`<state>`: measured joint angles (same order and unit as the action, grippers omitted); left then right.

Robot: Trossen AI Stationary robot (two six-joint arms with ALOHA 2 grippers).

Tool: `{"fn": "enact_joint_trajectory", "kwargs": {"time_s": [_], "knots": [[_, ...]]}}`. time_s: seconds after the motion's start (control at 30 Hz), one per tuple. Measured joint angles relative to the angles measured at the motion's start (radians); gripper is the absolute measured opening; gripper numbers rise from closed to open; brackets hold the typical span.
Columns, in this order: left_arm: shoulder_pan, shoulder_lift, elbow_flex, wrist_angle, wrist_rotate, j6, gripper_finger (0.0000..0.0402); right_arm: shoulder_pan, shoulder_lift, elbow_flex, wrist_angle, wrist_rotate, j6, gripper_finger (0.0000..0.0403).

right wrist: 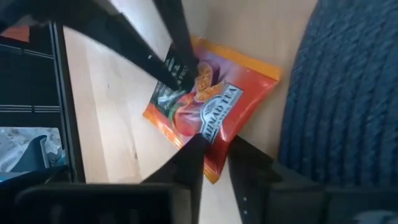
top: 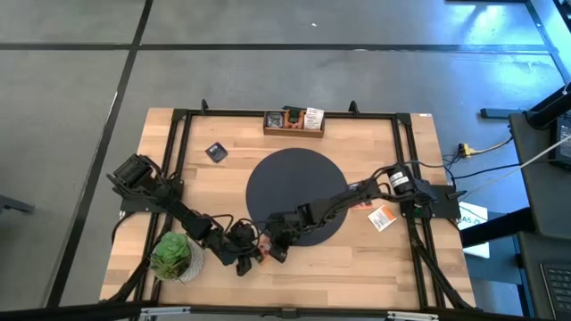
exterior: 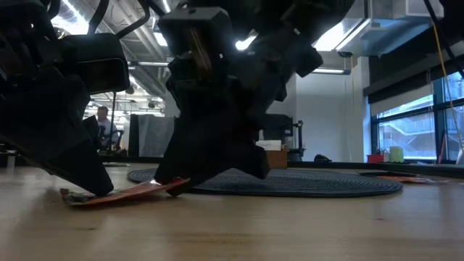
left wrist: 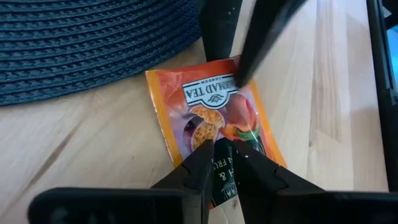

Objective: Pick & Place Tea
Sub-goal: Put the orange tea bag into the middle section of the wooden organizer

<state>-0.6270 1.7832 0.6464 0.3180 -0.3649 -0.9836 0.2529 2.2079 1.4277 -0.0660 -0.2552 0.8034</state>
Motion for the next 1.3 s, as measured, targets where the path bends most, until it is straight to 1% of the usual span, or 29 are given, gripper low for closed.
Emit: {"fn": "enact_joint_trajectory", "kwargs": {"time_s": [0.27, 0.37, 0.47, 0.57, 0.67, 0.83, 0.93, 1.03, 1.13, 1.17, 1.23, 1.3], "knots": [[0.0, -0.003, -0.001, 0.003, -0.001, 0.002, 0.0055, -0.017, 0.001, 0.0, 0.0, 0.001, -0.035, 0.0013], [0.0, -0.031, -0.005, 0.003, -0.008, 0.005, 0.0054, -0.019, -0.002, 0.0, 0.002, 0.004, -0.06, 0.001], [0.002, -0.108, -0.007, -0.006, -0.05, 0.027, 0.0055, -0.029, -0.019, 0.0, -0.021, -0.008, -0.103, 0.0014], [0.008, -0.216, -0.003, -0.016, -0.128, 0.051, 0.0058, -0.053, -0.079, -0.002, -0.061, -0.037, -0.182, 0.0011], [0.014, -0.333, -0.003, -0.043, -0.24, 0.094, 0.0059, -0.096, -0.18, 0.0, -0.135, -0.032, -0.283, 0.0009], [0.014, -0.512, -0.003, -0.143, -0.447, 0.189, 0.0057, -0.198, -0.381, 0.0, -0.372, 0.071, -0.459, 0.001], [0.02, -0.595, -0.003, -0.198, -0.561, 0.217, 0.0057, -0.259, -0.503, -0.001, -0.427, 0.148, -0.496, 0.001], [0.049, -0.646, -0.003, -0.225, -0.613, 0.268, 0.0059, -0.307, -0.623, -0.048, -0.336, 0.225, -0.496, 0.001], [0.119, -0.681, -0.002, -0.214, -0.599, 0.34, 0.0059, -0.346, -0.727, -0.148, -0.126, 0.284, -0.495, 0.001], [0.149, -0.691, -0.002, -0.205, -0.587, 0.37, 0.006, -0.355, -0.754, -0.193, -0.02, 0.288, -0.505, 0.0011], [0.22, -0.709, -0.002, -0.153, -0.534, 0.462, 0.0065, -0.365, -0.792, -0.284, 0.249, 0.294, -0.538, 0.0011], [0.305, -0.728, -0.002, -0.077, -0.434, 0.586, 0.0072, -0.367, -0.799, -0.367, 0.556, 0.293, -0.55, 0.0011]]}}
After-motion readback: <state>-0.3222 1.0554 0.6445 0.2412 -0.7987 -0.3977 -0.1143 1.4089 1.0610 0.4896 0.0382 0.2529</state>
